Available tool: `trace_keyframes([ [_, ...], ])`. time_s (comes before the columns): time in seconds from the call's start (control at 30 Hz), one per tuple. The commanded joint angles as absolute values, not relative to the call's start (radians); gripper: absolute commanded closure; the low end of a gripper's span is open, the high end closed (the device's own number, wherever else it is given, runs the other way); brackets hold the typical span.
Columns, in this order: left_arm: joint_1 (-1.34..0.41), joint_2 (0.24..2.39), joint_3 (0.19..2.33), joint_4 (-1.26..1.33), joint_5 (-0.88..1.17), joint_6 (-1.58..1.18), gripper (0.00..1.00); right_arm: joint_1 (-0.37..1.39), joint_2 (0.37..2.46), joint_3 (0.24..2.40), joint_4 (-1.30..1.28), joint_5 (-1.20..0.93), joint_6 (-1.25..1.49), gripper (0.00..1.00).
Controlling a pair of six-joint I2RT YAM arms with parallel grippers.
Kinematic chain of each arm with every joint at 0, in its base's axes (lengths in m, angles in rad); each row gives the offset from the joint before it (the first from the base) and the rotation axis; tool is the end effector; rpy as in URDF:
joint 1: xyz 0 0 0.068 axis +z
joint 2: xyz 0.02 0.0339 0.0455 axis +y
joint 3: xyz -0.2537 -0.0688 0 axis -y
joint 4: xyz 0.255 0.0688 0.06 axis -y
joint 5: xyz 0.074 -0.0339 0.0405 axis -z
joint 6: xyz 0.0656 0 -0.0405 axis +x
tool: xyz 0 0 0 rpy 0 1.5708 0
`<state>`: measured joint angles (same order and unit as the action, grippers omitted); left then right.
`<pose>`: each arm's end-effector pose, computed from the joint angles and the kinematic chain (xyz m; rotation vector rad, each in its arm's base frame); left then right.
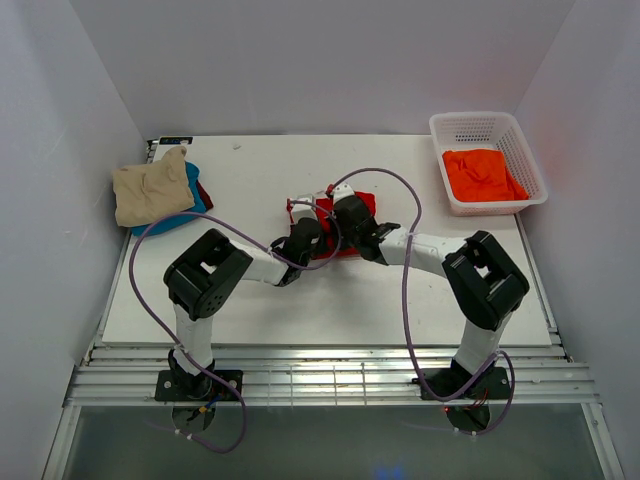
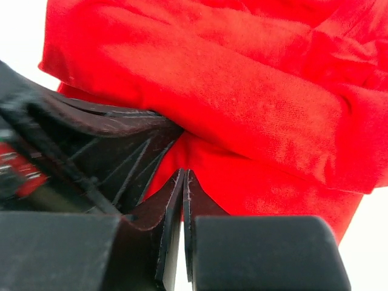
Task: Fold and stack the t-shirts
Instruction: Fold the long partially folded tshirt into a neat square
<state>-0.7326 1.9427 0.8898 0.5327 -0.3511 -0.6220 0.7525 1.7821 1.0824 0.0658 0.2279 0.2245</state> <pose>0.3186 -0.2562 0.0906 -0.0985 2.0875 -0.4678 0.3153 0.2749 0.1616 -0.4507 2.1552 0.2998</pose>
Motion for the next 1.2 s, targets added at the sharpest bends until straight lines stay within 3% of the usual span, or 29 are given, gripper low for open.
trace_keyframes([
  [0.0,-0.739,1.950,0.859,0.489,-0.348,-0.630,1.00,0.752,1.816,1.100,0.077,0.224,0.241,0.92],
  [0.6,-0.822,1.944,0.695,0.534,-0.376,-0.707,1.00,0.738,2.042,1.405,0.017,0.387,0.155,0.92],
  [0.97,-0.833,1.970,0.655,0.561,-0.370,-0.733,1.00,0.704,2.212,1.669,-0.032,0.307,0.156,0.92],
  [1.17,-0.854,1.934,0.606,0.563,-0.364,-0.752,1.00,0.693,2.211,1.649,0.035,0.333,0.176,0.92],
])
